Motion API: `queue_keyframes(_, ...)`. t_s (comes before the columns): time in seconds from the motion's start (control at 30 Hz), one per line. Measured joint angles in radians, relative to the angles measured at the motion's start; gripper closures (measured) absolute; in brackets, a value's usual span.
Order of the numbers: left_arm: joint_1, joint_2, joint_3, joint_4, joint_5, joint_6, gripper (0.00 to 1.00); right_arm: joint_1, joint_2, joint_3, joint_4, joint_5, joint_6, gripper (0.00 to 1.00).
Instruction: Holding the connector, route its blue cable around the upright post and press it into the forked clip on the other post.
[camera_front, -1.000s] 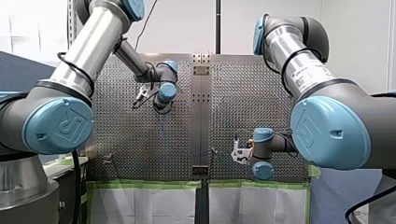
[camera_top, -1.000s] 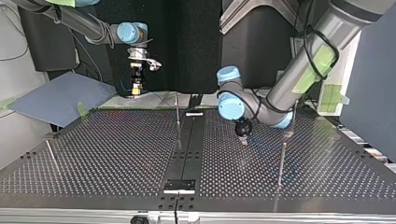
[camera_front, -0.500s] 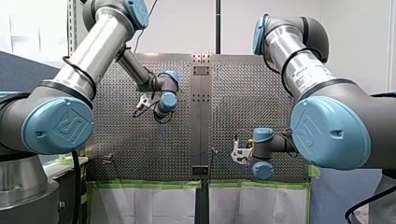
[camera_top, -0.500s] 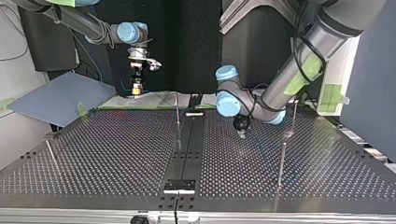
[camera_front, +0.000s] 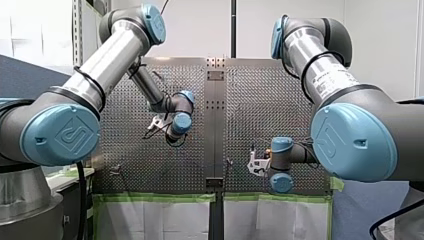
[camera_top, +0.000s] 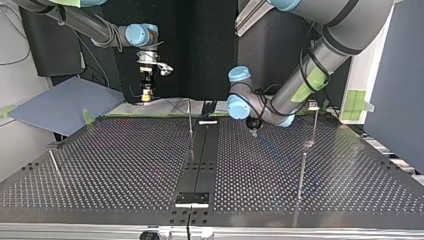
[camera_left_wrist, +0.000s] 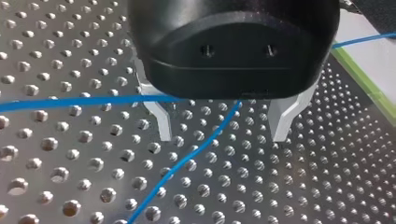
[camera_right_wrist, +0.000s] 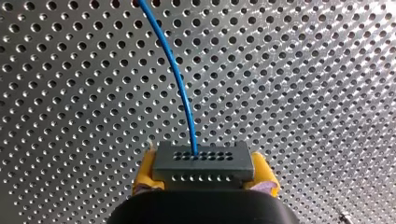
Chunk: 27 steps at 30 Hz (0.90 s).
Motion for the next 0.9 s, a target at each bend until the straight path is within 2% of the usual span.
queue_keyframes(0.37,0.000,-0.002,-0.050,0.025,0.019,-0.017,0.00,0.000,0.000,-0.004,-0.002,0.000,0.000,1.00)
queue_keyframes(0.57,-0.002,-0.004,-0.084,0.028,0.055,-0.046,0.00,0.000,0.000,-0.006,-0.002,-0.001,0.000,1.00)
queue_keyframes(0.9,-0.020,-0.072,-0.091,0.051,0.121,-0.099,0.00,0.001,0.000,-0.005,-0.005,-0.011,0.000,1.00)
